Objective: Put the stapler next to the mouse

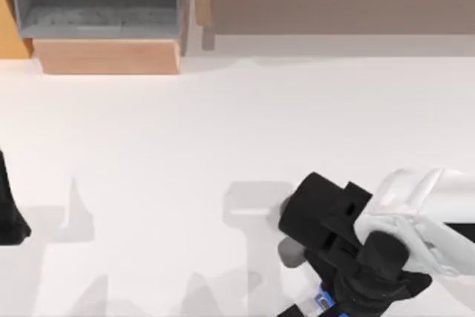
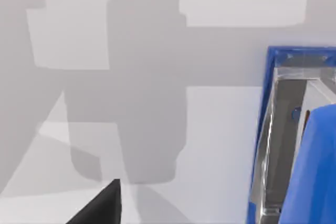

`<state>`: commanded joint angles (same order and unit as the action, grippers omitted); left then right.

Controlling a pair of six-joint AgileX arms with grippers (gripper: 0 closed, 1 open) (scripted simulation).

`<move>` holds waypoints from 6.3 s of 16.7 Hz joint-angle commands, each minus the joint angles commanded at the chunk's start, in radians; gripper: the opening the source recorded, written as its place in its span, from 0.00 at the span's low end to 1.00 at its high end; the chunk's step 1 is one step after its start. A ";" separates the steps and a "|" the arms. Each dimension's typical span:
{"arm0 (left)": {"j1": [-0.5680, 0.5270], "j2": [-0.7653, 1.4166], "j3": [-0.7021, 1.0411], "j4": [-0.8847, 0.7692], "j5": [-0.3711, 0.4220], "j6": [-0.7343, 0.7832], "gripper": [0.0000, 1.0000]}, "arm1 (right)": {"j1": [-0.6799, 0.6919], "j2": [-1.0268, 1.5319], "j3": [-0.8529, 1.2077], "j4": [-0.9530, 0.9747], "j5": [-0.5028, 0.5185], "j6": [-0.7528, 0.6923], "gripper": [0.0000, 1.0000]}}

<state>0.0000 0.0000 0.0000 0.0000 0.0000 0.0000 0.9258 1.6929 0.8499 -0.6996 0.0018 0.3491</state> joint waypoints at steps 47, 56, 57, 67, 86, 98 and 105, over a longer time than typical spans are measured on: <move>0.000 0.000 0.000 0.000 0.000 0.000 1.00 | -0.039 0.058 0.201 -0.180 0.011 0.014 0.00; 0.000 0.000 0.000 0.000 0.000 0.000 1.00 | -0.238 0.550 0.977 -0.491 0.024 0.091 0.00; 0.000 0.000 0.000 0.000 0.000 0.000 1.00 | -0.265 0.605 1.070 -0.527 0.026 0.100 0.00; 0.000 0.000 0.000 0.000 0.000 0.000 1.00 | -0.461 0.924 1.645 -0.736 0.031 0.149 0.00; 0.000 0.000 0.000 0.000 0.000 0.000 1.00 | -0.480 0.912 1.594 -0.743 0.044 -0.062 0.00; 0.000 0.000 0.000 0.000 0.000 0.000 1.00 | -0.463 0.899 1.516 -0.615 0.035 0.137 0.00; 0.000 0.000 0.000 0.000 0.000 0.000 1.00 | -0.462 0.912 1.503 -0.605 0.031 0.150 0.08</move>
<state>0.0000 0.0000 0.0000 0.0000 0.0000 0.0000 0.4633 2.6049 2.3532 -1.3047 0.0327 0.4989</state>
